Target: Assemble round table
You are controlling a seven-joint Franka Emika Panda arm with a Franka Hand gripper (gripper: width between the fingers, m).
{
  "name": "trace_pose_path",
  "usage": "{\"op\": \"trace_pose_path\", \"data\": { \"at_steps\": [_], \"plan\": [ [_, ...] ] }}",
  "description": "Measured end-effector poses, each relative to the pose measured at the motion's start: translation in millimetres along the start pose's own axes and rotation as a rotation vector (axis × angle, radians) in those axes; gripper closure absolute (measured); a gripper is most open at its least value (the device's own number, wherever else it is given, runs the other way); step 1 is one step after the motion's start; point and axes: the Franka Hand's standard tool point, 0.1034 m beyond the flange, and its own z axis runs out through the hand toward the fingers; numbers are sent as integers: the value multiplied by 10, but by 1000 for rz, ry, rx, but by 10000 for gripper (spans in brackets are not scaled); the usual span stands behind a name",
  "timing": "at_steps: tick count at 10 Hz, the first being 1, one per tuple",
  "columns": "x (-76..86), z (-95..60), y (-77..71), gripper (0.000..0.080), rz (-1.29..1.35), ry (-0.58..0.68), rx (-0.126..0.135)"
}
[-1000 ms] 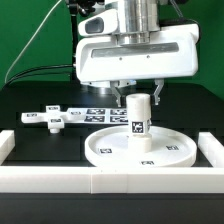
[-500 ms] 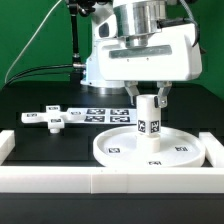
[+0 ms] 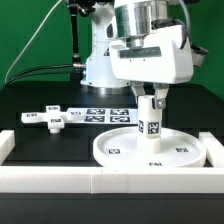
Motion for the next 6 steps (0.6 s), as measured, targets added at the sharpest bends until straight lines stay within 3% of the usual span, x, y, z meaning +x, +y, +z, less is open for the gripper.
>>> {"op": "trace_pose_path", "data": {
  "at_steps": [2,4,6],
  "plan": [
    [-7,3,0,390,-50,-4,2],
    [-95,21,-24,189,-253,-3,-11],
    [-125,35,-30,162,-437,-6,-11]
  ]
}}
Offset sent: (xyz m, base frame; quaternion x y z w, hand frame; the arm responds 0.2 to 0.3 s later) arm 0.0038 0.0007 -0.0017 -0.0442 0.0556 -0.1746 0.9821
